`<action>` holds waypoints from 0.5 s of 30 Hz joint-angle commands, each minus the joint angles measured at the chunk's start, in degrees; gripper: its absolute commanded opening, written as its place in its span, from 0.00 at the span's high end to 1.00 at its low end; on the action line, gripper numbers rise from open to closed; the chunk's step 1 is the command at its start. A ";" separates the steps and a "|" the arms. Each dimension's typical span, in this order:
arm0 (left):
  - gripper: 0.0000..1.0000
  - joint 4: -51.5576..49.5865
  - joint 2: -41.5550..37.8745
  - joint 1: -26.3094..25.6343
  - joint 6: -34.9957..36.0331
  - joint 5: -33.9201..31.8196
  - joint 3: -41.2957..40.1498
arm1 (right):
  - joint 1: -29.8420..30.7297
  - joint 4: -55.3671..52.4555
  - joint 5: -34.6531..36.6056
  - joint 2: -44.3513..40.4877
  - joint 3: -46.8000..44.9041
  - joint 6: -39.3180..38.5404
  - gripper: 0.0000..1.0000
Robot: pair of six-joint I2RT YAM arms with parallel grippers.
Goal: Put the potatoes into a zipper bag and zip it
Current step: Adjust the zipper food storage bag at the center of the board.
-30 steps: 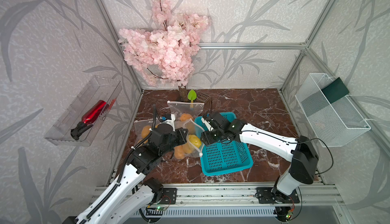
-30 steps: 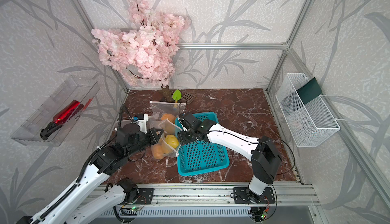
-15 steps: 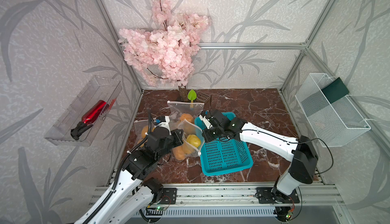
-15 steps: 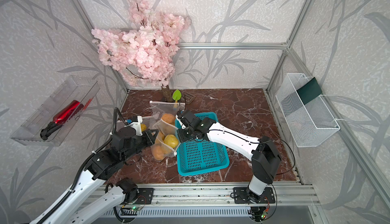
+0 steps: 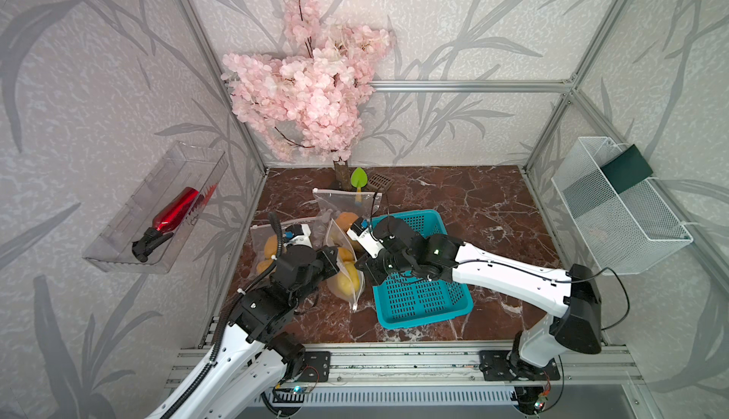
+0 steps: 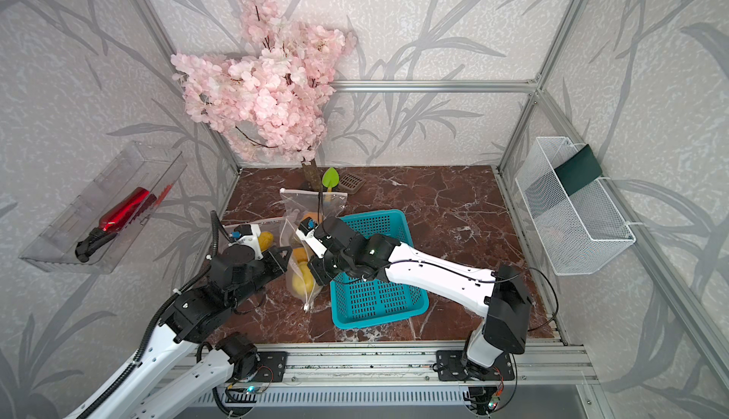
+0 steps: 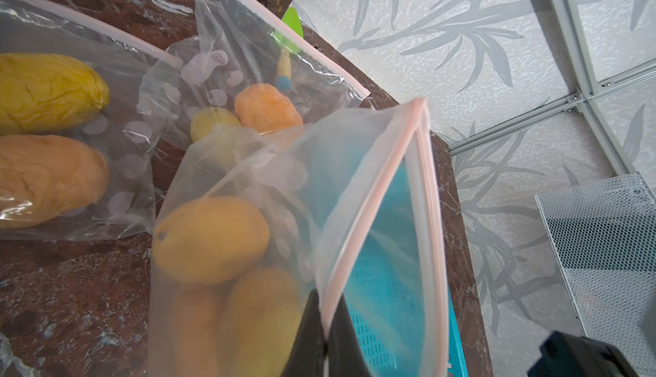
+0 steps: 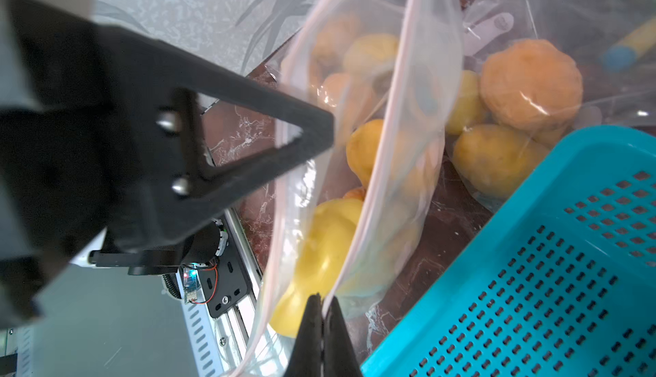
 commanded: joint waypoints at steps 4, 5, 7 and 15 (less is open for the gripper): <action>1.00 0.67 3.07 0.61 -2.82 -0.46 0.51 | 0.64 1.83 1.27 0.01 1.36 -2.11 0.66; 1.00 0.42 3.22 0.76 -3.07 -0.70 0.70 | 0.65 2.76 1.59 -0.68 0.43 -2.51 0.58; 1.00 -0.98 3.41 1.23 -3.97 -1.67 1.14 | 0.72 4.88 1.88 -2.70 -2.06 -3.46 0.42; 1.00 -8.37 0.57 4.25 -6.23 -8.95 3.22 | 3.05 16.61 9.54 -14.23 -16.23 -10.35 0.11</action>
